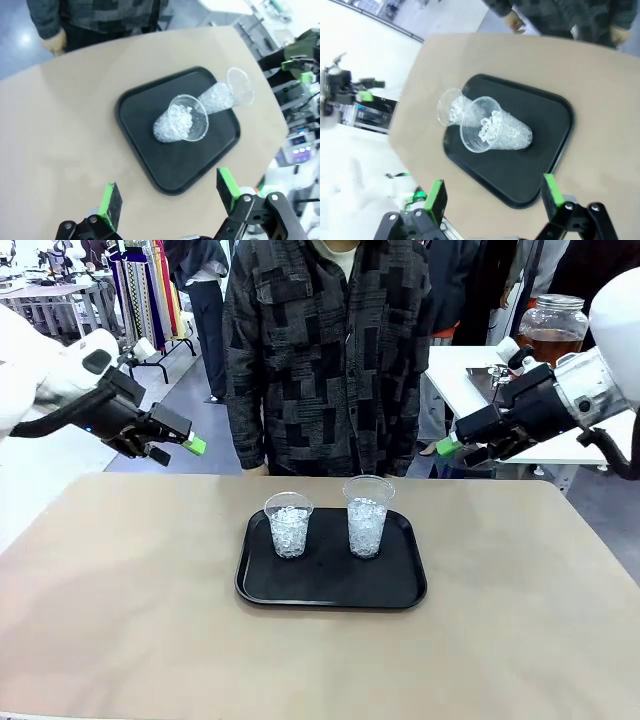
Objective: Pour the drink into the iced cup.
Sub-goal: Pick up the iced cup indicated by the human and present it to them.
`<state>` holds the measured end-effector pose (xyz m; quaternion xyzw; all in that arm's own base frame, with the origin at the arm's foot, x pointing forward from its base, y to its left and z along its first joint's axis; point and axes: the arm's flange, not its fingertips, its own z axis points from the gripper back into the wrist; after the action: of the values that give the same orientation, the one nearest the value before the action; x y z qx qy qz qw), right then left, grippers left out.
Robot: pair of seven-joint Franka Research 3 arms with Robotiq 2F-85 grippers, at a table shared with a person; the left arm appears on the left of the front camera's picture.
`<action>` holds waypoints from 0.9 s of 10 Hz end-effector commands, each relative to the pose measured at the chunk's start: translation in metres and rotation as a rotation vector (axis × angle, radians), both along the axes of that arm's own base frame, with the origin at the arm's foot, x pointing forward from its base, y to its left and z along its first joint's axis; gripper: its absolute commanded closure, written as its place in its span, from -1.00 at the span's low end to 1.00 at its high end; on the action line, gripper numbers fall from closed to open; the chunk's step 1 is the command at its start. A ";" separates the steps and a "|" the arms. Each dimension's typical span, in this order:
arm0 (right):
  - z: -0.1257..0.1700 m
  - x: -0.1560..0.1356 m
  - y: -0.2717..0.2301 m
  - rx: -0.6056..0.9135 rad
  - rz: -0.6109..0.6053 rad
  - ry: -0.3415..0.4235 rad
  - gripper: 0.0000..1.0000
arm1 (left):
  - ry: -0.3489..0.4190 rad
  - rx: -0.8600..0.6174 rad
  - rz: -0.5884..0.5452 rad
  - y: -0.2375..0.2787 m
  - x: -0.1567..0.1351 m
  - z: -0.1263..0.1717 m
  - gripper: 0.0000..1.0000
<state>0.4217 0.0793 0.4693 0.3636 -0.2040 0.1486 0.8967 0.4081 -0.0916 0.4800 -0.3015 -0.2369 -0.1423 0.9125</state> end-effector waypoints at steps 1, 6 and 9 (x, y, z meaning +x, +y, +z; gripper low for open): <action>-0.013 0.026 -0.007 0.085 -0.006 0.055 -1.00 | 0.070 -0.107 -0.017 0.010 0.025 -0.014 -1.00; -0.019 0.022 -0.012 0.091 -0.022 0.091 -1.00 | 0.089 -0.122 -0.002 0.014 0.020 -0.019 -1.00; -0.019 0.022 -0.012 0.091 -0.022 0.091 -1.00 | 0.089 -0.122 -0.002 0.014 0.020 -0.019 -1.00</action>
<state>0.4432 0.0653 0.4486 0.3950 -0.1663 0.1132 0.8964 0.4284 -0.0762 0.4603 -0.3508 -0.2001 -0.1134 0.9078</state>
